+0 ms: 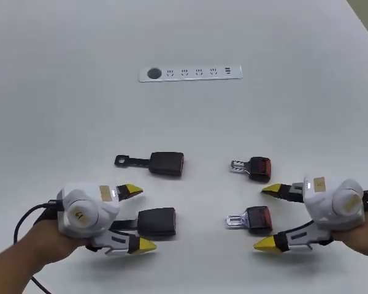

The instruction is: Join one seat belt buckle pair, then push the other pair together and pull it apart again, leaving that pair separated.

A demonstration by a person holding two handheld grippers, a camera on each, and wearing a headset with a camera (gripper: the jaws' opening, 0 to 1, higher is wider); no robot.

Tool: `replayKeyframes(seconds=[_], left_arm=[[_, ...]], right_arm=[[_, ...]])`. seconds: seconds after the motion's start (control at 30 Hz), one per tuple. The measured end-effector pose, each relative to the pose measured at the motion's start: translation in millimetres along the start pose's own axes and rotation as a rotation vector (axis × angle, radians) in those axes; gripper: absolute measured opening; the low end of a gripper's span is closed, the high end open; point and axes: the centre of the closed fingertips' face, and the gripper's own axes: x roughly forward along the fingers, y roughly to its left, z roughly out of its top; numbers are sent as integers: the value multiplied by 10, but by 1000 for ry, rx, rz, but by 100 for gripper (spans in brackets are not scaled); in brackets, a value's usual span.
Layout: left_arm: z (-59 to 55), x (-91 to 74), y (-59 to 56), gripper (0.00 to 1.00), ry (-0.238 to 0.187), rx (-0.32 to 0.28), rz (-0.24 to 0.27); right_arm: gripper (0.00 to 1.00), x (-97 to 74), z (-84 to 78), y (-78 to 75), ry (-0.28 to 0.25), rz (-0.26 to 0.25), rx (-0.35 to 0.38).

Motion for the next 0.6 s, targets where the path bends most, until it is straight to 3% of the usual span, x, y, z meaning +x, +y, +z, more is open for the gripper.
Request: replayKeyframes(seconds=[0.17, 0.3, 0.53, 0.6], left_arm=[[-62, 76, -53, 66, 24, 4, -30], [-55, 95, -88, 62, 12, 44, -51], [-59, 95, -96, 51, 33, 122, -79], [-67, 103, -87, 50, 40, 118, -83]], right_arm=[[70, 11, -28, -2, 24, 23, -33], [63, 26, -14, 6, 27, 42, -52], [49, 44, -19, 66, 34, 88, -100], [48, 41, -29, 69, 42, 86, -112]])
